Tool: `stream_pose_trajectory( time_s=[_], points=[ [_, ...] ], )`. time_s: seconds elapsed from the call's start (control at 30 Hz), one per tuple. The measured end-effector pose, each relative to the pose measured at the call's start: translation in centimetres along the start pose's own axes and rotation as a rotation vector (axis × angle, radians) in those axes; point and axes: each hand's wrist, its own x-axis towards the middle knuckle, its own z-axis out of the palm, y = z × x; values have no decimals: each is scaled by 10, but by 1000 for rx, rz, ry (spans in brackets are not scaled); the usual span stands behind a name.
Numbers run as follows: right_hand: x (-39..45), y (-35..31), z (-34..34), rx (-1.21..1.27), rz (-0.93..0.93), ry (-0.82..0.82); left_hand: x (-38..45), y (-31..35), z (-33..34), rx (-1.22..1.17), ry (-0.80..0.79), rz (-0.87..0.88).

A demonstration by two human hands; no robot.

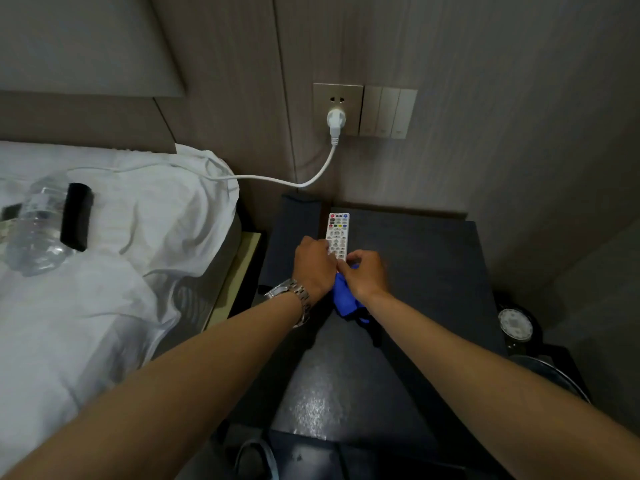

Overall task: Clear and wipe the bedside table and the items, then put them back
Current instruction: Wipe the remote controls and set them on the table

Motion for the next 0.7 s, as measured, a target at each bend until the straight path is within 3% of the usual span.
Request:
stream_pose_trajectory(
  time_s=[0.37,0.53,0.7],
  points=[
    [23,7,11,-76,-55,40,11,-1,11,62,5,77],
    [25,6,10,-71,-58,35,13,-9,6,358,83,162],
    [24,5,11,-64,-39,40,11,-15,8,439,51,154]
  ],
)
